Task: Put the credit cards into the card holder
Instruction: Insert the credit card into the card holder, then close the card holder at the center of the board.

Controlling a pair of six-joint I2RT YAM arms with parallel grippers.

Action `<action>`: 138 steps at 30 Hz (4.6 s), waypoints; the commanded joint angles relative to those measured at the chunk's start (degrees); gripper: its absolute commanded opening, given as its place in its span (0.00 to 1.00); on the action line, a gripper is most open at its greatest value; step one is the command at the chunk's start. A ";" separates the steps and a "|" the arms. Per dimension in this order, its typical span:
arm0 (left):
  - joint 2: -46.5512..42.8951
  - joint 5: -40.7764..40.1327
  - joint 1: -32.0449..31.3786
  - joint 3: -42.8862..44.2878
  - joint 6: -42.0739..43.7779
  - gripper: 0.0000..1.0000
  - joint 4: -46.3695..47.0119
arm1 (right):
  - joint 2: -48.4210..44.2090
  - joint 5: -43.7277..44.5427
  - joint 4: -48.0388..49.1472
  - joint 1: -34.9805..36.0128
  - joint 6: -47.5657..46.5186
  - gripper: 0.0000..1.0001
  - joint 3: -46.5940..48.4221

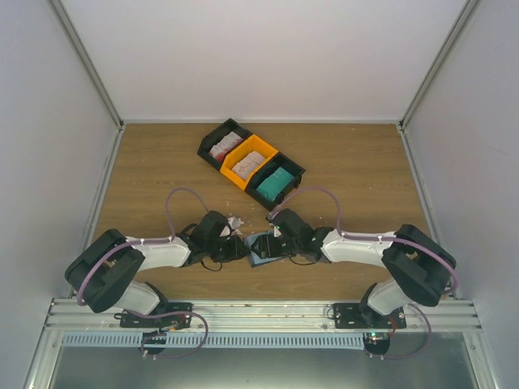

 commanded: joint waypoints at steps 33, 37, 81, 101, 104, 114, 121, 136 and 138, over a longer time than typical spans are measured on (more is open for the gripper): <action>-7.15 0.85 -0.35 -0.98 2.76 0.11 2.92 | 1.28 -7.36 3.34 -1.93 -0.05 0.65 -1.66; -4.41 0.11 -0.35 -1.15 2.65 0.11 2.63 | 0.01 -8.18 4.48 -2.86 0.22 0.65 -2.79; 0.78 -1.92 -0.46 1.89 6.63 0.14 -8.22 | 0.94 -5.07 -3.51 -17.04 -14.75 0.14 -1.00; -11.28 -8.17 -1.89 4.56 6.02 0.38 -11.25 | -11.82 4.15 -17.29 -14.24 -18.62 0.01 5.32; -10.07 -9.60 -1.84 3.98 4.39 0.36 -11.87 | -11.55 5.55 -19.21 -11.33 -18.43 0.00 7.00; -3.66 -11.47 -1.84 1.61 2.41 0.18 -11.00 | -7.14 11.27 -22.79 1.10 -11.67 0.02 11.71; -2.40 -10.52 -1.84 0.98 2.41 0.13 -9.53 | -1.59 8.02 -19.24 7.28 -10.08 0.06 12.58; -15.32 -18.47 -1.84 0.78 0.21 0.15 -15.64 | 3.33 -5.54 -8.55 5.64 -12.54 0.31 8.36; -17.38 -19.34 -1.84 0.69 0.04 0.16 -16.60 | 4.59 -7.57 -7.27 5.24 -12.96 0.32 8.10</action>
